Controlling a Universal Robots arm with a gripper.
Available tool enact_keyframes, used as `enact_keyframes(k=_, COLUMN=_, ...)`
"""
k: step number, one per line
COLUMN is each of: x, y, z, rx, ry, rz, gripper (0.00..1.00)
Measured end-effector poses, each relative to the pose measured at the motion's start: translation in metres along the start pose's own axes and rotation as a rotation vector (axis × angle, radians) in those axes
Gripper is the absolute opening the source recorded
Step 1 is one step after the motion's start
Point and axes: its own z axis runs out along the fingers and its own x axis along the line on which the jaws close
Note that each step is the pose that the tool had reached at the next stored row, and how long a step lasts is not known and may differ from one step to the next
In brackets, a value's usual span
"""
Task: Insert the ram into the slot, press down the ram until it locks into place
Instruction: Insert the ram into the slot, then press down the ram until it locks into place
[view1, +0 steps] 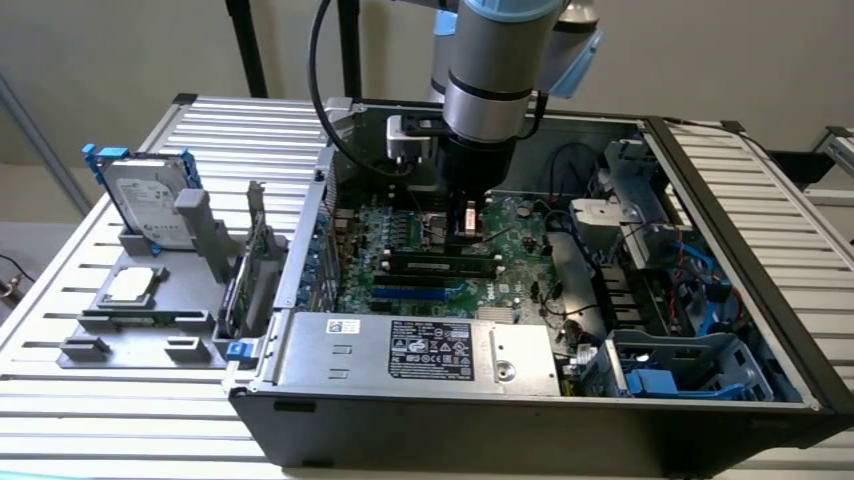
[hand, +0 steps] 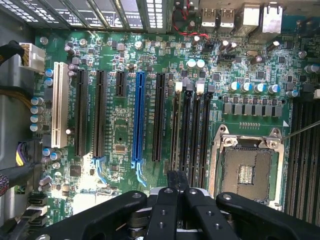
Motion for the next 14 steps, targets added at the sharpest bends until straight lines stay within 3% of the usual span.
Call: enact_keyframes(k=14, x=-0.0006, y=0.0023, z=0.0023, rx=0.0, ry=0.0001, rz=0.0, gripper=0.1)
